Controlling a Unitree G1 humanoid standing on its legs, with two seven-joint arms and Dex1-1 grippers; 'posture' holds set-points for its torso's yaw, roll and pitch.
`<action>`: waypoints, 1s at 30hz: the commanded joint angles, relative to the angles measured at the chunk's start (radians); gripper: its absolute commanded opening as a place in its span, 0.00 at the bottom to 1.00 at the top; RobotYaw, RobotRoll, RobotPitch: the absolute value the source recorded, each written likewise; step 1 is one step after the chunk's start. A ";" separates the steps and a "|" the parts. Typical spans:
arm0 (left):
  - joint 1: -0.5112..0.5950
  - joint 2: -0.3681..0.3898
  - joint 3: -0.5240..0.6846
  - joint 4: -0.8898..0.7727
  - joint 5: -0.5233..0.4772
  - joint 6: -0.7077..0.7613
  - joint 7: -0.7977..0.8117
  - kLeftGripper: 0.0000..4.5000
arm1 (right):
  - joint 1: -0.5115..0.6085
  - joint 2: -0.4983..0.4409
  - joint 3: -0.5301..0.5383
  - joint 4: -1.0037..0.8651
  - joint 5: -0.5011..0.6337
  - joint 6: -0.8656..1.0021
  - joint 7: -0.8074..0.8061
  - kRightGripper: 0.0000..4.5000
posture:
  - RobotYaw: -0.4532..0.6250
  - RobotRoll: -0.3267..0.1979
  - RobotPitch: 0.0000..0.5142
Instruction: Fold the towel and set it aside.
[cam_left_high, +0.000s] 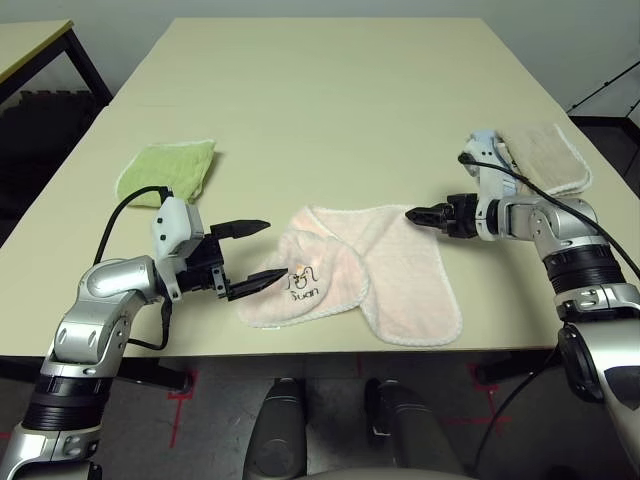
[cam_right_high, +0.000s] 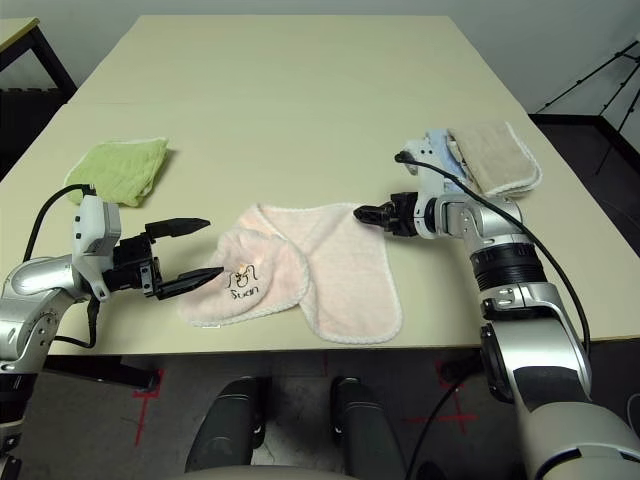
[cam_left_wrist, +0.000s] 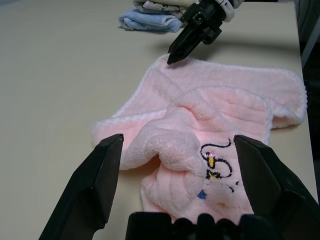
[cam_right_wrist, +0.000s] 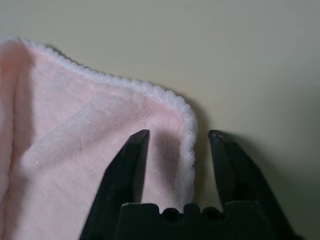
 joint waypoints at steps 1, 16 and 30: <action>0.017 0.010 -0.003 -0.011 0.013 0.009 0.008 1.00 | 0.024 0.011 0.047 0.020 -0.020 0.031 0.025 0.28 | 0.72 0.62 0.28; 0.008 -0.001 -0.027 -0.009 0.019 0.017 0.023 1.00 | 0.034 -0.026 -0.071 -0.122 0.022 -0.029 0.022 0.00 | 0.69 0.62 0.28; -0.062 -0.076 -0.044 -0.005 0.009 0.068 0.122 1.00 | 0.114 -0.053 -0.078 -0.380 -0.070 -0.343 -0.064 0.00 | 0.66 0.62 0.29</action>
